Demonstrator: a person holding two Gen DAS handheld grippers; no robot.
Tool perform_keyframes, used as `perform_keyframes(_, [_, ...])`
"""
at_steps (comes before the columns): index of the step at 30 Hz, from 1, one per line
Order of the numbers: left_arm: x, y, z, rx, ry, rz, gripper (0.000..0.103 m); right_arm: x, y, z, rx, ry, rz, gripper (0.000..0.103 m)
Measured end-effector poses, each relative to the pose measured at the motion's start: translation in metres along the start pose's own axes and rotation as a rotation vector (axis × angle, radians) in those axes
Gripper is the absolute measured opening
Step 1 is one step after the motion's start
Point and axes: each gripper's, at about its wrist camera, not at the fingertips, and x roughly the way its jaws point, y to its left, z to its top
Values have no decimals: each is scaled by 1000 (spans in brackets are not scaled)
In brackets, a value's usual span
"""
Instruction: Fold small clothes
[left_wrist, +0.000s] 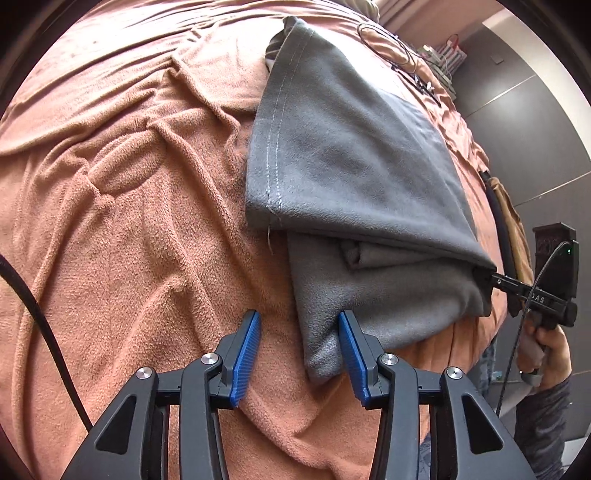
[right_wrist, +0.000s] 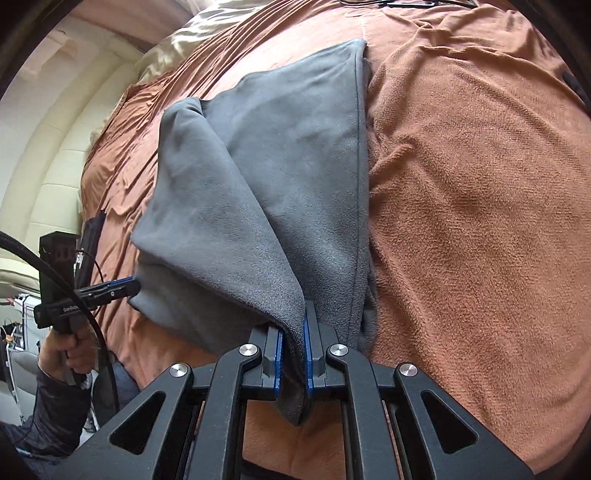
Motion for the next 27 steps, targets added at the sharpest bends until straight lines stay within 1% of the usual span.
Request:
perform_keyframes(2, [0,3,0,-10,0,-6,41,-4,5,1,-6,-5,-8,5])
perform_keyframes(4, [-2,2,0,-13,1,-19,34,-10,12,4,-24,-20,-26,5])
perform_keyframes(5, [-3,2,-1,-14,4,-32,33,-11,12,3,-32,-26,-38,5])
perform_keyframes(7, [-5,2,-2,-15,6,-53,32,-15,14,5,-43,-34,-70,5])
perform_keyframes(9, [-8,3,-3,-24,1,-69,32,-12,15,5,-45,-22,-89,5])
perform_keyframes(13, [-19,11,-6,-52,-29,-111,32,-1,23,6,-79,-1,-181,6])
perform_keyframes(15, [-25,16,-6,-58,-41,-105,32,1,33,6,-102,18,-227,15])
perform_keyframes(16, [-28,18,-7,-61,-47,-105,32,-1,38,7,-120,26,-267,18])
perform_keyframes(17, [-31,22,-7,-68,-55,-105,32,-2,46,7,-142,29,-303,27])
perform_keyframes(18, [-34,25,-6,-73,-61,-104,32,-4,53,7,-166,25,-334,41])
perform_keyframes(19, [-36,29,-6,-81,-70,-106,32,-7,60,7,-187,10,-367,50])
perform_keyframes(20, [-39,33,-6,-88,-77,-110,32,-10,68,8,-207,-8,-398,61])
perform_keyframes(22, [-42,37,-6,-99,-90,-122,32,-17,86,7,-258,-36,-433,62])
perform_keyframes(25, [-47,46,-5,-110,-100,-134,32,-18,117,3,-351,-60,-440,62])
perform_keyframes(27, [-49,51,-6,-115,-107,-138,32,-12,137,-1,-434,-59,-432,62])
